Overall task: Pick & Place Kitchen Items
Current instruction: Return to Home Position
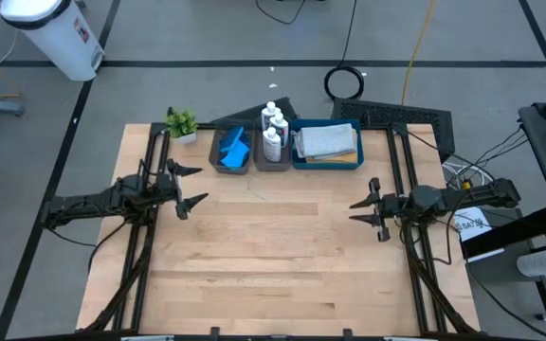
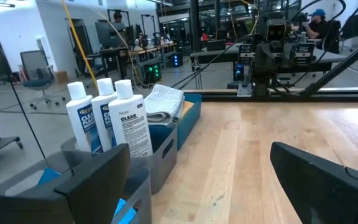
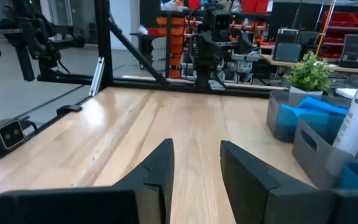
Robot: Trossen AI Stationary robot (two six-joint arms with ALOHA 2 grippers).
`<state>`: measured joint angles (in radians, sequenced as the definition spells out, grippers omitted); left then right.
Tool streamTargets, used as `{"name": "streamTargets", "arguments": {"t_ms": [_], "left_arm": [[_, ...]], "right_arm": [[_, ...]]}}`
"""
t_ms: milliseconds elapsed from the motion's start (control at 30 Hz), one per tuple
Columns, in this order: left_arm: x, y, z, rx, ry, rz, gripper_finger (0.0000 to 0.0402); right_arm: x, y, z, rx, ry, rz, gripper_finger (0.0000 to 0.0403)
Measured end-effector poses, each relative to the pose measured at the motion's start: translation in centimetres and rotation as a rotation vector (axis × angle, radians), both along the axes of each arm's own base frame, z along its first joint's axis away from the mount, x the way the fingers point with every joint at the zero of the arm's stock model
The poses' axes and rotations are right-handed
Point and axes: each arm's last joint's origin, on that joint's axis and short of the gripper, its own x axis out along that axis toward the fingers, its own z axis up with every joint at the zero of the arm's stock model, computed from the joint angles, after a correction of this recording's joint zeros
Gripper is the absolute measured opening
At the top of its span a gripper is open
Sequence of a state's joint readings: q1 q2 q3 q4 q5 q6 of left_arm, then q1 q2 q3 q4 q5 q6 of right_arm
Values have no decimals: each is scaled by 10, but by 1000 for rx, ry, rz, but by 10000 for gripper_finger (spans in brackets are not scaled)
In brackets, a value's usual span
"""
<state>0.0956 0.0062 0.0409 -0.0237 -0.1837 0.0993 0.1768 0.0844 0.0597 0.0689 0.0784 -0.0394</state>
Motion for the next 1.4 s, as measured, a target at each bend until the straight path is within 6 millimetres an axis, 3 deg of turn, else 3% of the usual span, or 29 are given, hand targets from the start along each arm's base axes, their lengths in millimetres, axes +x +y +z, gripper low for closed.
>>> {"name": "streamTargets", "arguments": {"t_ms": [1400], "left_arm": [[0, 0, 0, -2, 0, 0, 392]], "right_arm": [[0, 0, 2, 4, -19, 1, 100]]}}
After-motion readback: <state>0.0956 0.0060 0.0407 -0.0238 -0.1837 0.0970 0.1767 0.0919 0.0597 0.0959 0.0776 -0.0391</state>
